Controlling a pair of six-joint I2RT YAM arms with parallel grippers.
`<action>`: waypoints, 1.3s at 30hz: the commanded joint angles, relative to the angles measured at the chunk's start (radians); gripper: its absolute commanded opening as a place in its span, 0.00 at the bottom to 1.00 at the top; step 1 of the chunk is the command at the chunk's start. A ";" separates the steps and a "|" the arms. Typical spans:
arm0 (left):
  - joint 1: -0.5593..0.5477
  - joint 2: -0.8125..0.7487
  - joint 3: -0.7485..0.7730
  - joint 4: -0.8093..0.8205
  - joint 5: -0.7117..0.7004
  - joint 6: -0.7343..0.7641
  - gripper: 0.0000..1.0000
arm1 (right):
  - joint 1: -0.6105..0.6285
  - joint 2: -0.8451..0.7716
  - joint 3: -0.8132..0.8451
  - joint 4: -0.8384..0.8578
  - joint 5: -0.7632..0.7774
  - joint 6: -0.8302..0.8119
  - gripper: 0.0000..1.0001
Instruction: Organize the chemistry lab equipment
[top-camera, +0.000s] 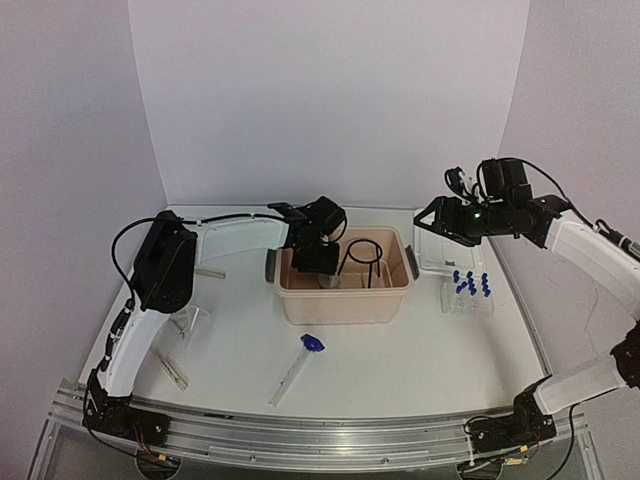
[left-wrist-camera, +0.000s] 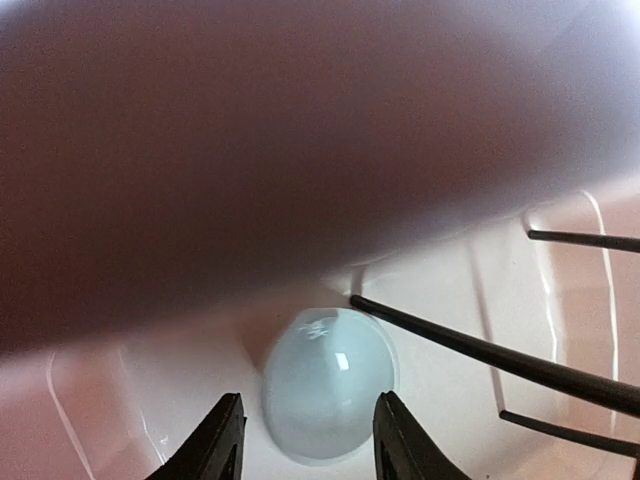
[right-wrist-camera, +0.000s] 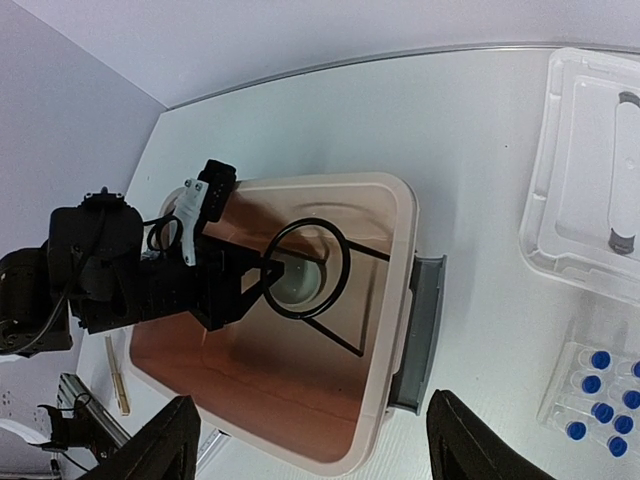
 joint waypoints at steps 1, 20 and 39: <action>-0.003 -0.147 0.027 0.038 -0.010 0.034 0.46 | -0.003 -0.033 0.013 0.021 -0.020 0.008 0.75; -0.007 -0.851 -0.543 0.319 0.043 0.119 1.00 | 0.441 0.002 0.072 0.024 -0.277 -0.752 0.84; 0.142 -1.160 -1.245 0.086 -0.197 -0.456 1.00 | 0.706 0.706 0.326 -0.088 -0.016 -1.556 0.83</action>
